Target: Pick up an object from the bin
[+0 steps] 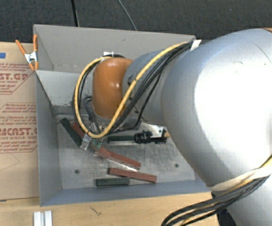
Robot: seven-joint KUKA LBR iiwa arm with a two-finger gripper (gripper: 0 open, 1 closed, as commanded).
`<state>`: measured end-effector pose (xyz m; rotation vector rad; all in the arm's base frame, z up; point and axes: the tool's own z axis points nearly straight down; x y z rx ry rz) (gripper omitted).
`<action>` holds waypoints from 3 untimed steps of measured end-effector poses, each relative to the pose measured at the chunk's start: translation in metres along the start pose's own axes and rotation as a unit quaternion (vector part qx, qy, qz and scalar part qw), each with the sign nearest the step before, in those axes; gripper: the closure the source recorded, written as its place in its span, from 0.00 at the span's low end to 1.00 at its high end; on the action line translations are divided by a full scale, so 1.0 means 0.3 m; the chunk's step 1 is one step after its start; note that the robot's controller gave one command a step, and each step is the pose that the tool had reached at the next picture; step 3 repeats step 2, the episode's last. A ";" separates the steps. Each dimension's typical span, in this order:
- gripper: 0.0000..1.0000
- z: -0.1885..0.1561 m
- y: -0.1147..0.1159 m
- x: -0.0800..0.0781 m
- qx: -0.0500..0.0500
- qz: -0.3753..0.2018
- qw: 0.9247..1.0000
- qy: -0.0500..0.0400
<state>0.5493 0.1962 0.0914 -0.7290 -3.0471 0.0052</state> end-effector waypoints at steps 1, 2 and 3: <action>1.00 -0.123 0.002 -0.004 -0.002 0.000 1.000 -0.002; 1.00 -0.196 0.005 -0.007 -0.004 0.000 1.000 -0.005; 1.00 -0.196 0.005 -0.007 -0.004 0.000 1.000 -0.005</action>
Offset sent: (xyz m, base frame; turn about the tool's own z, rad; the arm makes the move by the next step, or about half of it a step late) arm 0.0003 0.0000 0.0149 0.0000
